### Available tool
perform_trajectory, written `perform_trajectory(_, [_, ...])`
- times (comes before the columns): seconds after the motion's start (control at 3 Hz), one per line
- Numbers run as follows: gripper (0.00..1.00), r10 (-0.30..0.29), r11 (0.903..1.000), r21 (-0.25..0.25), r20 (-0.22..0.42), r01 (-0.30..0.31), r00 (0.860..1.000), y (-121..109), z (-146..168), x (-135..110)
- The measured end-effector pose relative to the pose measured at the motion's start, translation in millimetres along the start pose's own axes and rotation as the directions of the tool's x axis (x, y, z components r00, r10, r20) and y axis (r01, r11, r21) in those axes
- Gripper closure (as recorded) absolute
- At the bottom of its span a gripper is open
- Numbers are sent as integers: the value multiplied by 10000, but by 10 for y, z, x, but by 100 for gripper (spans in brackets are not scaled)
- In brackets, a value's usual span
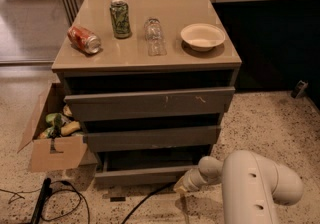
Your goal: Close bottom drawer
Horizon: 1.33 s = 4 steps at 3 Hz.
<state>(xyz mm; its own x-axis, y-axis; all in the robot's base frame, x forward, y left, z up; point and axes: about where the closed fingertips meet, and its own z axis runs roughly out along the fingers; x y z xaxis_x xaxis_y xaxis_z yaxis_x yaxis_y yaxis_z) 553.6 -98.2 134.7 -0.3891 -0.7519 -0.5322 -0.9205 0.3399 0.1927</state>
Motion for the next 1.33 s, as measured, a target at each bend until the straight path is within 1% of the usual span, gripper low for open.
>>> perform_trajectory(0.33, [81,-25,9981,617,188,13,9998,-356,-76,-72])
perform_trajectory(1.0, [19,-86,9979,648,217,72,9997,-371,-67,-101])
perform_trajectory(1.33, [0,-303,9967,760,315,279,9990,-445,-39,-212])
